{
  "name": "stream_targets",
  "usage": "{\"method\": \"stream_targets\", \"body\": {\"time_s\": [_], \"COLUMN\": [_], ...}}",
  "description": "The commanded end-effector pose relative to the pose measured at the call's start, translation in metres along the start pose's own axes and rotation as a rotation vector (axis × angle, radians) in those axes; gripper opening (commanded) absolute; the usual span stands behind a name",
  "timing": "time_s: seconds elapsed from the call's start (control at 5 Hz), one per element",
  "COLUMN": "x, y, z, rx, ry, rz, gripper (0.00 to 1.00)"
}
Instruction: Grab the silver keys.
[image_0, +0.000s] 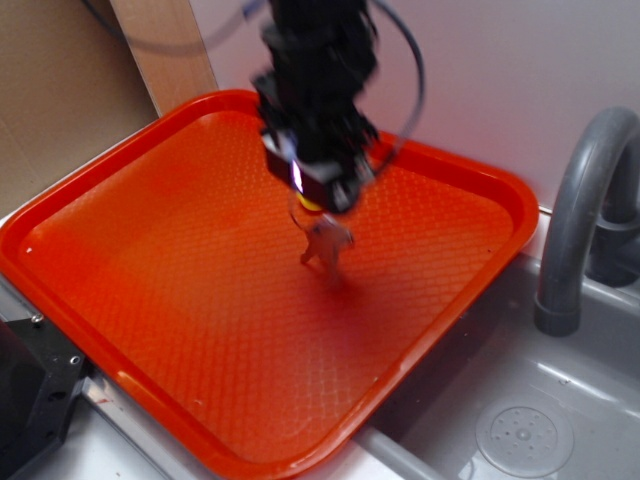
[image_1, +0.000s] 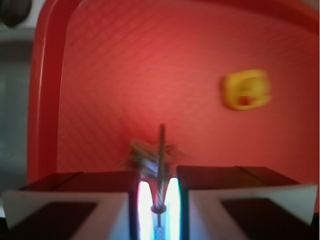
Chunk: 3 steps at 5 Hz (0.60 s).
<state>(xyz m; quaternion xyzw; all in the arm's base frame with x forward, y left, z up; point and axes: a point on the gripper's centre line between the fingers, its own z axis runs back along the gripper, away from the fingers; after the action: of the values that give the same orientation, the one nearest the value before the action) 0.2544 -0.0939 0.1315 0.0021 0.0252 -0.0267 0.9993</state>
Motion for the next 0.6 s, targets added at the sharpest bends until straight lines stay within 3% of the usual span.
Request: {"method": "stream_targets", "body": {"time_s": [0.0, 0.2, 0.4], "x": [-0.013, -0.035, -0.05], "y": [0.079, 0.096, 0.103], "z": [0.116, 0.165, 0.165], "rx": [-0.029, -0.007, -0.013], "ry": [-0.152, -0.186, -0.184], "rz": [0.072, 0.107, 0.131], "gripper": [0.0, 0.0, 0.0]}}
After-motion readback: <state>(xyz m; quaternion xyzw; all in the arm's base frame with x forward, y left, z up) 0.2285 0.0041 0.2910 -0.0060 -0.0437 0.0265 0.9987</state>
